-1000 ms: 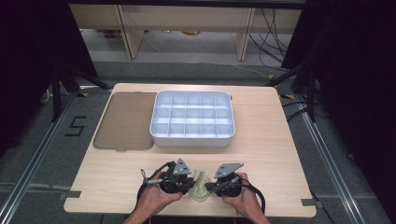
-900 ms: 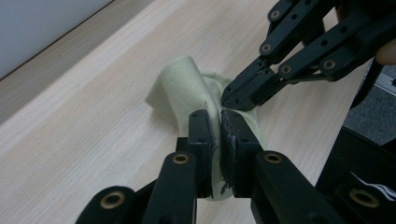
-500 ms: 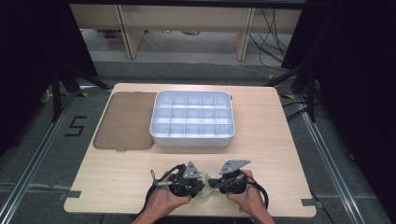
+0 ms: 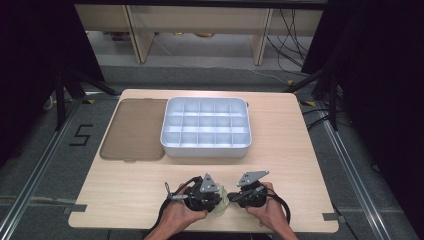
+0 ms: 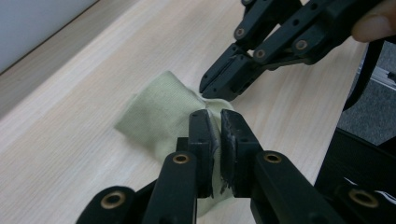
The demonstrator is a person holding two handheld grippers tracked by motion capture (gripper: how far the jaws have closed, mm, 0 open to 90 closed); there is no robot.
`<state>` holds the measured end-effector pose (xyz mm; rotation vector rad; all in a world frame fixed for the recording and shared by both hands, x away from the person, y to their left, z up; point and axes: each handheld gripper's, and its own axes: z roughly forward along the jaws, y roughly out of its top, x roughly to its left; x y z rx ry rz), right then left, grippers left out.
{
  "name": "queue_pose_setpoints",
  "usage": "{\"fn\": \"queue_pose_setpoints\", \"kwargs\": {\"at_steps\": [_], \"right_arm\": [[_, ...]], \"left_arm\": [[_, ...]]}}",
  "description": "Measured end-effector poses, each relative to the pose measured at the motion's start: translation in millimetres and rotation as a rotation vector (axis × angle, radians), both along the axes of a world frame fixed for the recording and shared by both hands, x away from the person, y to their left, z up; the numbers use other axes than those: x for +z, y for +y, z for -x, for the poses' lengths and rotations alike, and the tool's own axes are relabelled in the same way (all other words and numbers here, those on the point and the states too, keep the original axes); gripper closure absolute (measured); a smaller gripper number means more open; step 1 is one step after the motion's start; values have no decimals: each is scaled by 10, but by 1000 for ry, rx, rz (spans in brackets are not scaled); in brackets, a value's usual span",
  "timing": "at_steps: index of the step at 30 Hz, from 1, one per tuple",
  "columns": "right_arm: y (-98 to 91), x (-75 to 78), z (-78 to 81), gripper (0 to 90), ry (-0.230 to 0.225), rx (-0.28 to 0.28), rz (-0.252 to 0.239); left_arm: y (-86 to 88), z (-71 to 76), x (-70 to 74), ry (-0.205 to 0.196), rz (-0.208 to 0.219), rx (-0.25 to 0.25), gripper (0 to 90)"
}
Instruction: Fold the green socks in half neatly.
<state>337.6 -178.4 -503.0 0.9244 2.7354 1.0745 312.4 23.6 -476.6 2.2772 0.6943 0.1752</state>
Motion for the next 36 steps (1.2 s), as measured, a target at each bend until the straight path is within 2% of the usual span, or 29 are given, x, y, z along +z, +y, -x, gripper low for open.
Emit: {"fn": "queue_pose_setpoints", "kwargs": {"at_steps": [3,4,5,6,7,9,10,11,13,16,17,20,22,23,24,25,26,27,29,31,32,36], "right_arm": [[-16,-19,-7,888,18,0,0],[-18,-31,-16,888,1,-4,-8],[-31,-10,-13,888,17,-9,3],[-50,-4,-28,888,-3,-12,4],[-64,13,-30,888,-2,-25,-5],[-122,79,-65,888,-30,-49,-50],[-161,126,-84,888,-46,-47,-52],[-186,176,-87,889,-48,-54,-83],[-198,220,-86,888,-66,-50,-102],[-144,263,-68,888,-58,-27,-138],[-118,263,-66,888,-57,-22,-146],[-8,273,-92,888,-50,13,-153],[57,264,-109,889,-42,21,-165],[89,254,-124,889,-31,31,-165],[125,228,-155,889,-53,59,-159],[147,214,-152,889,-31,56,-156],[163,201,-156,889,-34,56,-145],[193,170,-158,890,-17,58,-141],[207,121,-179,897,-27,70,-95],[195,79,-186,900,-11,43,-94],[186,78,-191,900,2,46,-98],[195,69,-190,900,-4,40,-95]], "left_arm": [[-60,25,-35,-9,-18,-12,823],[-77,30,-49,-18,-25,-17,823],[-94,48,-63,-24,-40,-20,823],[-107,55,-73,-32,-59,-25,823],[-127,66,-95,-28,-59,-33,822],[-135,60,-130,-31,-70,-43,822],[-137,55,-149,-29,-60,-36,822],[-135,52,-157,-23,-58,-25,823],[-125,45,-154,-19,-58,-35,824],[-132,49,-160,-26,-60,-34,823],[-137,53,-165,-16,-54,-28,823],[-135,59,-159,-20,-66,-22,822],[-142,59,-169,-35,-58,-29,821],[-141,58,-167,-33,-64,-29,820],[-143,60,-168,-33,-60,-29,819],[-139,60,-166,-31,-63,-35,818],[-138,64,-166,-30,-60,-32,816],[-135,61,-164,-28,-62,-35,813],[-129,51,-166,-20,-55,-25,804],[-122,57,-165,-7,-33,-21,788],[-112,51,-157,-5,-36,-21,781],[-33,85,-73,29,39,-29,717]]}}
